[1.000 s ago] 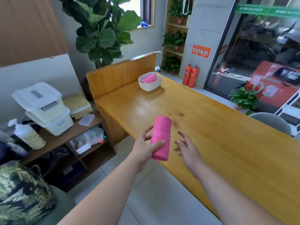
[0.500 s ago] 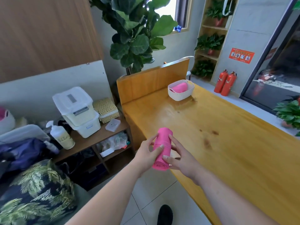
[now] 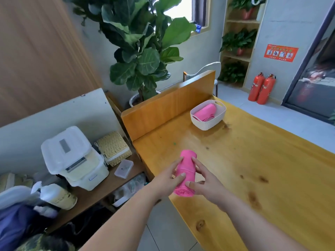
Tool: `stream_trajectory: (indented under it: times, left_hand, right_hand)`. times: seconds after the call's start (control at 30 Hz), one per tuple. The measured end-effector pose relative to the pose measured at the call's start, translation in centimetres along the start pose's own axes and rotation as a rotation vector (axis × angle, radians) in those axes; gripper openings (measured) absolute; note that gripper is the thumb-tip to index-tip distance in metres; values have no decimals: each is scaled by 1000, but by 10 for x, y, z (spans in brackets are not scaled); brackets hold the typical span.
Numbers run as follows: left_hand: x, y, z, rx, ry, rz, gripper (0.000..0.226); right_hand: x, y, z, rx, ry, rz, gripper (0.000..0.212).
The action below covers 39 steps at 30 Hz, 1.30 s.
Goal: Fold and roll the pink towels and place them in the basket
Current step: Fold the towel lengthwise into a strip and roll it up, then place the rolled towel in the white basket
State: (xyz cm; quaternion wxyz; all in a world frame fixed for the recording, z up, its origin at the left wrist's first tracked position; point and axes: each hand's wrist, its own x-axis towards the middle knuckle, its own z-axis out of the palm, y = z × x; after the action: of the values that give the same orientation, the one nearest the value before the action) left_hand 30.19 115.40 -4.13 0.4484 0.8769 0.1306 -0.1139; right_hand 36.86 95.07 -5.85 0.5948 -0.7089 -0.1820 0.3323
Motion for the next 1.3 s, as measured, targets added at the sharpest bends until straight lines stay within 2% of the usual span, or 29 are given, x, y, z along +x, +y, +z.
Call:
stream_trajectory:
  times: [0.23,0.6,0.8,0.97,1.17,1.3]
  left_hand:
    - [79,24,-15,-59,-68,43,58]
    - [233,39,-31,-119,-223,104,53]
    - [311,44,-73,-157,-325,193,61]
    - [361,58,-101,-121,-379,245,65]
    - [407,79,-115,-48,-408,271,66]
    - [432,92,-116,17,-438,257,72]
  right_hand:
    - [47,-14,-42,-40,62,29,96]
    - [140,-16,-85,8,417,114,101]
    - [198,-49,-92,30,554,150,103]
    - [237,-75,-99,18,680,149,94]
    - [276,-91,-118,-28,770,189,102]
    - [299,-93,-128,-108,816,233,97]
